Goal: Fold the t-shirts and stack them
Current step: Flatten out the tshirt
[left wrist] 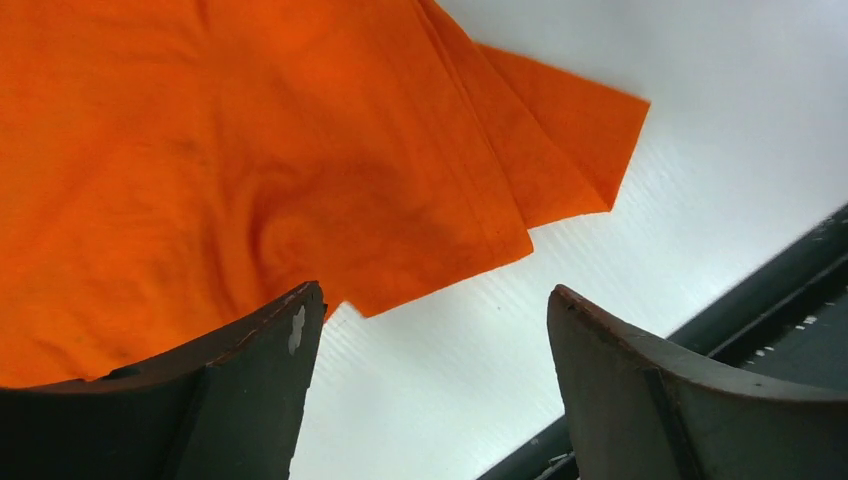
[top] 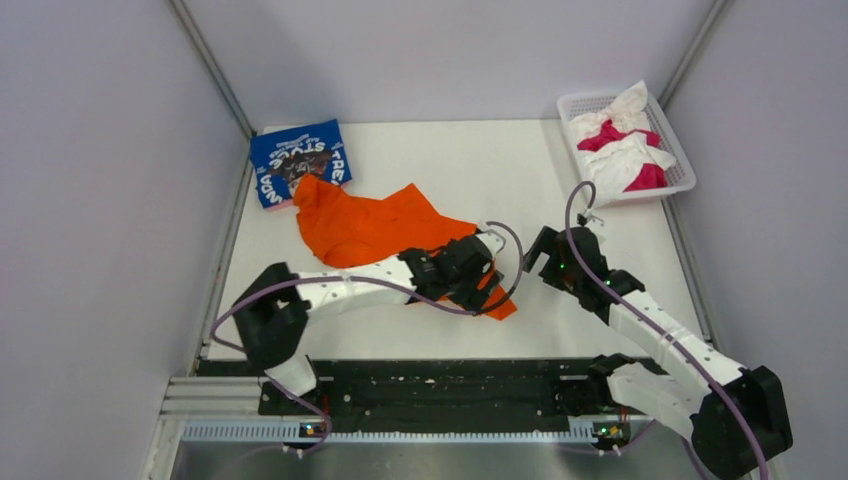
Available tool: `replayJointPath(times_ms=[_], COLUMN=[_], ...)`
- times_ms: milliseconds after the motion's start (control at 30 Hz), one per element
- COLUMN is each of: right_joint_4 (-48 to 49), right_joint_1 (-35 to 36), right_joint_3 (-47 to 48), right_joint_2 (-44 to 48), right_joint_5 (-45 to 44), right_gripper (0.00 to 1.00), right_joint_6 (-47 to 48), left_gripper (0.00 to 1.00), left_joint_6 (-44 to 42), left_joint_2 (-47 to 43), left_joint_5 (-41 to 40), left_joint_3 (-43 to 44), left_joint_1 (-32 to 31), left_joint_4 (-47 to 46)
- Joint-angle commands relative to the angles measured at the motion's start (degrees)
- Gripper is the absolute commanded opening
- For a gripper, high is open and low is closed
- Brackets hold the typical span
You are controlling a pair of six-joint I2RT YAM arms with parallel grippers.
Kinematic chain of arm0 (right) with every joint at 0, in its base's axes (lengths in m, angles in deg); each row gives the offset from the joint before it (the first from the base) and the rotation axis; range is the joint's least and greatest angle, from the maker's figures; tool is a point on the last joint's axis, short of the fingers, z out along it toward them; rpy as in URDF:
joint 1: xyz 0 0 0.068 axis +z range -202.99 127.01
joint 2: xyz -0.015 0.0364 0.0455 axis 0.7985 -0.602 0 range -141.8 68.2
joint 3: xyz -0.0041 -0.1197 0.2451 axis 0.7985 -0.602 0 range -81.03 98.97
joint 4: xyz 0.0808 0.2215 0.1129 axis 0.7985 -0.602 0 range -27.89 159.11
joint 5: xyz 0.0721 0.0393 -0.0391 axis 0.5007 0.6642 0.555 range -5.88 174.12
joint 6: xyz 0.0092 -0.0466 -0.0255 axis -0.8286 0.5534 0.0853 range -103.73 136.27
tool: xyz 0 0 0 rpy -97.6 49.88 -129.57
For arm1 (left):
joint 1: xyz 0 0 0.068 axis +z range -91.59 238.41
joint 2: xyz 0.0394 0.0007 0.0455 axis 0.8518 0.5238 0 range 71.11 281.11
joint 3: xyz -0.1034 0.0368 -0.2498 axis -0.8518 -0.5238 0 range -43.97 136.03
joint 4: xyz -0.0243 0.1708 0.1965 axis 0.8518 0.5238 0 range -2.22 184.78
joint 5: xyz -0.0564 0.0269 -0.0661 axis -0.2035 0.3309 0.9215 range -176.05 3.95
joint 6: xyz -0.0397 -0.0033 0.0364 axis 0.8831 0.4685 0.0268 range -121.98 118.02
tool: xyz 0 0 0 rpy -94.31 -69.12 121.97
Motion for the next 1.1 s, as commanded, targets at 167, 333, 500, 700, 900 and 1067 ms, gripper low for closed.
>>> replayJointPath(times_ms=[167,333,500,700,900,1067], right_joint_4=[-1.27,-1.34,-1.34,-1.43,-1.42,-1.57], right_joint_1=[-0.4,-0.47,-0.51,-0.73,-0.9,-0.94], right_joint_3=[-0.8,-0.76,-0.74,-0.78,-0.91,-0.91], right_joint_2=[2.4,1.75,1.37,1.29,1.22,1.2], right_joint_5=[-1.5,-1.7,-1.77,-1.66,-1.4,-1.35], right_gripper=[0.99,0.99,0.99,0.99,0.99,0.99], right_joint_6=[0.21,0.5,0.77,0.86,1.03,1.32], left_gripper=[0.8,0.77,0.77,0.68,0.51,0.41], left_joint_6=[-1.65,-2.05,-1.88,-1.24,0.08,-0.59], left_joint_2=[15.18,17.79,19.29,21.01,19.01,15.09], left_joint_5=[-4.53,-4.58,-4.27,-6.14,-9.02,-10.93], left_joint_3=[8.93,9.89,10.06,10.72,10.54,8.52], left_joint_1=[-4.49,-4.66,-5.6,-6.1,-6.07,-5.98], left_joint_4=[3.27,3.41,3.8,4.47,4.63,3.91])
